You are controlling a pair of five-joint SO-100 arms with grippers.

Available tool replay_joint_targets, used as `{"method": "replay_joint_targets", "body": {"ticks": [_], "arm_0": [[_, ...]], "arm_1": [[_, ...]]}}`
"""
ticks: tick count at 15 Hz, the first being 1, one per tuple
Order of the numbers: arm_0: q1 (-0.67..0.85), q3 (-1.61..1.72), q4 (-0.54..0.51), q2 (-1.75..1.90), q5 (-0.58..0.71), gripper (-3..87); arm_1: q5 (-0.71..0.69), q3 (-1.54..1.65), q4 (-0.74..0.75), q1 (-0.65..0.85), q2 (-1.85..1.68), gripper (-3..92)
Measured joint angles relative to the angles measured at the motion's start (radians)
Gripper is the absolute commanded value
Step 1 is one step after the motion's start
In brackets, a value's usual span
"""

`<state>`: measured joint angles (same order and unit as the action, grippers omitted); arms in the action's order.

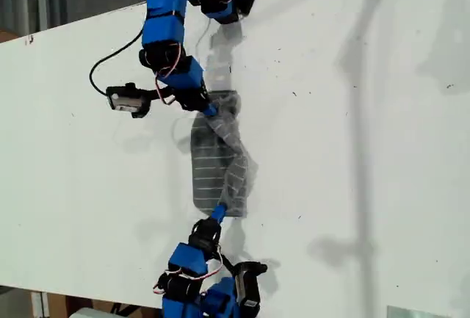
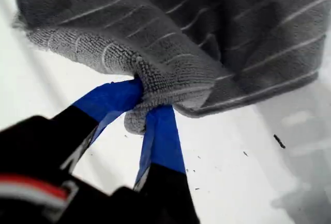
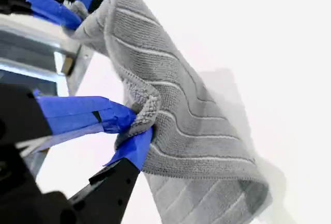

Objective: Grasp corners of a square towel and fold twice.

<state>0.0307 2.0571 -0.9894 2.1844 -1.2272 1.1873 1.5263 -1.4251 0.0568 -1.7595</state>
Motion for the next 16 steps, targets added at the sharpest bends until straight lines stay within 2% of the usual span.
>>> {"method": "replay_joint_targets", "body": {"ticks": [4, 9, 11, 14, 16], "arm_0": [[0.163, 0.097, -0.012, 0.097, -0.003, -0.2], [0.407, 0.086, -0.064, -0.012, 0.098, -0.1], [0.433, 0.071, -0.077, -0.049, 0.115, -0.1], [0.394, 0.049, -0.130, -0.057, 0.115, -0.1], [0.337, 0.061, -0.130, -0.058, 0.094, -0.1]], "arm_1": [[-0.005, 0.107, 0.031, 0.179, -0.017, -0.1], [-0.117, 0.179, 0.057, 0.431, -0.029, -0.1], [-0.123, 0.227, 0.061, 0.422, -0.029, -0.1], [-0.109, 0.301, 0.061, 0.290, -0.063, -0.1], [-0.067, 0.359, 0.071, 0.210, -0.077, -0.1]]}}
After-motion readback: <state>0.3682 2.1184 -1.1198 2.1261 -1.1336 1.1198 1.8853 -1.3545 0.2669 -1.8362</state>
